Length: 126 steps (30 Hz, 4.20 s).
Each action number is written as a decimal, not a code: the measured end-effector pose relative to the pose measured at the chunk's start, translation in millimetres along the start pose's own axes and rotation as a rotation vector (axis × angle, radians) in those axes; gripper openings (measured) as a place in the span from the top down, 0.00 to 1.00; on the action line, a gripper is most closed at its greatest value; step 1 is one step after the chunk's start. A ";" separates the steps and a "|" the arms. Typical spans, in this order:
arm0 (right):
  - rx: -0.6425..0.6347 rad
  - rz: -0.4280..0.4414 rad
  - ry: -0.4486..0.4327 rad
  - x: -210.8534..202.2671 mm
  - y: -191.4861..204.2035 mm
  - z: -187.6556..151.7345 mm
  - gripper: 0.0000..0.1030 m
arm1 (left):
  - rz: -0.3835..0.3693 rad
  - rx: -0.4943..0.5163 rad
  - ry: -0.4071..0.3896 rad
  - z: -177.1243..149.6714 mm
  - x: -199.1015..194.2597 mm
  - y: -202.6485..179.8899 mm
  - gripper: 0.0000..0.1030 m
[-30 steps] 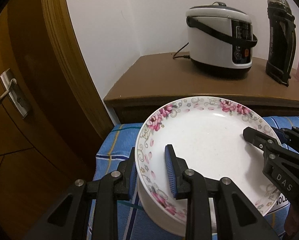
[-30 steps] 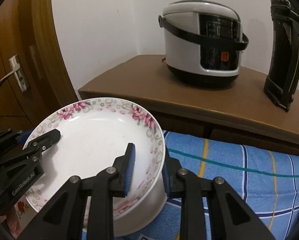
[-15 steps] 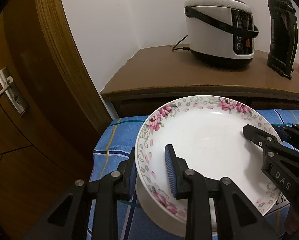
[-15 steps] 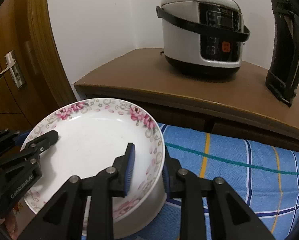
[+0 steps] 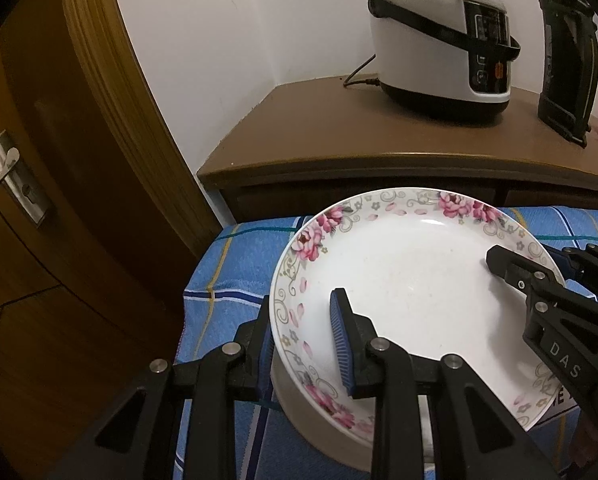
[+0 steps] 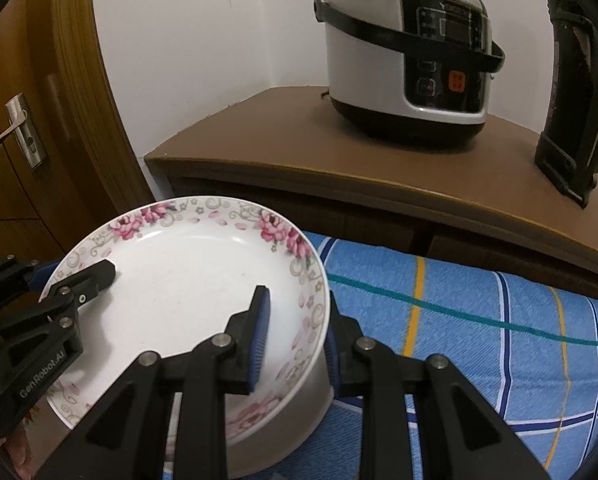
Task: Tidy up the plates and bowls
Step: 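Carry the pink-floral plate over the plain white flat plate with both grippers, then lower the pink-floral plate onto the white plate and open both grippers, then move both grippers to the rim of the red-floral deep plate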
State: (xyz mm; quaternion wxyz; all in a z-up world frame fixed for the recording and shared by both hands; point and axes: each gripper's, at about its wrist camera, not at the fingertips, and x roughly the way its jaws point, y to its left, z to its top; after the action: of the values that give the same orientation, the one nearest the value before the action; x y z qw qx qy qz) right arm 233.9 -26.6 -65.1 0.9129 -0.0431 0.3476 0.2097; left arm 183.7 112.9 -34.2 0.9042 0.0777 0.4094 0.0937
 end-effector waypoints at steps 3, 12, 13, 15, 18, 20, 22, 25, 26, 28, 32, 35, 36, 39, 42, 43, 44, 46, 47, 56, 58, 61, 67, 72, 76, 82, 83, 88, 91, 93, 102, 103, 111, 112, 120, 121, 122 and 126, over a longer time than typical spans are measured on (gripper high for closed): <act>-0.004 -0.003 0.005 3.3 1.1 0.8 0.75 | 0.003 0.005 0.012 -0.1 1.4 -0.6 0.70; -0.016 -0.008 0.029 17.5 6.2 1.6 0.75 | -0.002 0.034 0.118 -3.1 11.2 1.2 0.70; -0.017 -0.008 0.031 18.7 6.8 1.7 0.75 | -0.004 0.034 0.123 -3.9 11.8 1.7 0.70; -0.020 -0.008 0.035 21.6 8.2 1.6 0.75 | -0.006 0.035 0.130 -5.0 12.9 2.4 0.70; -0.023 -0.006 0.041 26.0 8.9 1.4 0.75 | -0.008 0.038 0.139 -7.8 14.2 3.4 0.70; -0.029 -0.008 0.049 29.6 10.2 1.2 0.75 | -0.012 0.036 0.149 -9.8 15.6 3.2 0.70; -0.035 -0.009 0.054 33.4 13.6 1.3 0.75 | -0.017 0.035 0.161 -11.6 17.8 3.6 0.70; -0.043 -0.013 0.049 36.1 17.8 1.5 0.75 | -0.019 0.031 0.167 -13.4 18.2 3.4 0.70; -0.044 -0.012 0.049 35.8 18.2 1.1 0.75 | -0.018 0.030 0.167 -13.3 18.0 3.5 0.70; -0.047 -0.013 0.048 36.6 21.0 1.2 0.75 | -0.016 0.033 0.168 -13.1 17.8 2.7 0.70; -0.057 -0.014 0.045 36.2 24.7 -2.4 0.75 | -0.016 0.034 0.175 -12.4 18.8 2.7 0.70; -0.069 -0.012 0.042 34.2 24.1 -5.3 0.75 | -0.020 0.031 0.183 -12.4 19.7 3.2 0.70; -0.069 -0.011 0.041 32.2 23.1 -6.4 0.75 | -0.022 0.030 0.185 -12.9 19.6 3.4 0.70; -0.082 -0.017 0.036 32.2 24.3 -8.8 0.75 | -0.021 0.029 0.196 -14.2 19.3 3.7 0.70; -0.112 -0.037 0.023 30.4 28.5 -11.1 0.75 | 0.017 0.079 0.224 -19.0 22.8 -3.2 0.70; -0.111 -0.035 0.022 29.7 28.6 -11.6 0.75 | 0.041 0.101 0.205 -20.8 19.9 -6.4 0.70; -0.106 -0.030 0.024 29.6 27.6 -12.0 0.75 | 0.056 0.117 0.198 -21.2 18.0 -8.5 0.70; -0.094 -0.019 0.031 30.7 25.2 -12.0 0.75 | 0.053 0.109 0.202 -19.4 16.2 -6.9 0.70; -0.088 -0.012 0.036 31.5 23.9 -12.1 0.75 | 0.051 0.105 0.204 -18.1 15.9 -6.0 0.70; -0.094 -0.016 0.033 32.9 20.6 -9.8 0.75 | 0.064 0.115 0.207 -16.1 14.1 -9.6 0.70; -0.096 -0.015 0.035 33.1 20.4 -9.8 0.75 | 0.063 0.115 0.207 -16.1 14.5 -9.0 0.70; -0.108 -0.021 0.034 32.4 21.6 -9.8 0.75 | 0.054 0.115 0.234 -14.9 15.2 -5.9 0.70; -0.124 -0.036 0.031 31.9 25.9 -10.1 0.74 | 0.056 0.121 0.236 -15.1 15.1 -5.1 0.70; -0.163 -0.048 0.031 31.7 31.5 -11.9 0.69 | 0.057 0.111 0.246 -14.0 14.7 -4.9 0.70; -0.175 -0.031 0.007 28.0 34.5 -13.7 0.55 | 0.048 0.104 0.240 -12.5 10.5 -3.6 0.70; -0.145 -0.027 -0.008 23.5 27.2 -14.5 0.48 | 0.043 0.097 0.204 -10.4 -5.4 -4.2 0.49; -0.142 -0.032 -0.017 20.5 25.8 -14.6 0.48 | 0.041 0.095 0.200 -10.2 -8.7 -3.7 0.49; -0.126 0.031 -0.054 -1.8 24.3 -14.6 0.50 | 0.031 0.073 0.146 -10.1 -43.1 4.2 0.48; -0.152 0.107 -0.062 -16.0 31.0 -15.8 0.59 | 0.035 0.056 0.116 -18.3 -68.1 14.5 0.47; -0.170 0.142 -0.061 -23.6 34.8 -17.8 0.62 | 0.039 0.043 0.102 -26.4 -83.7 22.4 0.44; -0.324 0.309 -0.002 -42.1 62.2 -43.9 0.69 | 0.100 -0.103 0.079 -87.1 -133.1 61.4 0.41; -0.340 0.313 0.001 -41.1 66.1 -45.9 0.69 | 0.102 -0.111 0.085 -94.4 -134.8 63.4 0.41; -0.431 0.386 0.023 -55.3 82.1 -62.2 0.71 | 0.123 -0.230 0.142 -136.6 -141.0 80.8 0.41; -0.440 0.390 0.031 -55.9 83.6 -64.2 0.72 | 0.115 -0.256 0.142 -139.3 -141.5 83.2 0.41; -0.476 0.392 0.080 -52.1 90.1 -76.7 0.78 | 0.066 -0.268 0.190 -150.0 -128.7 70.7 0.41; -0.475 0.398 0.086 -52.0 89.8 -77.8 0.78 | 0.063 -0.266 0.196 -151.7 -127.6 68.7 0.41; -0.476 0.397 0.094 -51.2 90.3 -79.0 0.78 | 0.058 -0.270 0.201 -153.1 -126.4 67.3 0.41; -0.489 0.389 0.123 -46.9 91.6 -82.8 0.79 | 0.048 -0.268 0.206 -155.8 -124.5 62.8 0.41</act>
State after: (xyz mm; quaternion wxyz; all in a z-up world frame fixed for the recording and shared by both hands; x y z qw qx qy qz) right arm 113.5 21.4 -90.9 0.7955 -0.2063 0.3431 0.4549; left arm -21.2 154.7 -31.9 0.8573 -0.0438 0.4818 0.1763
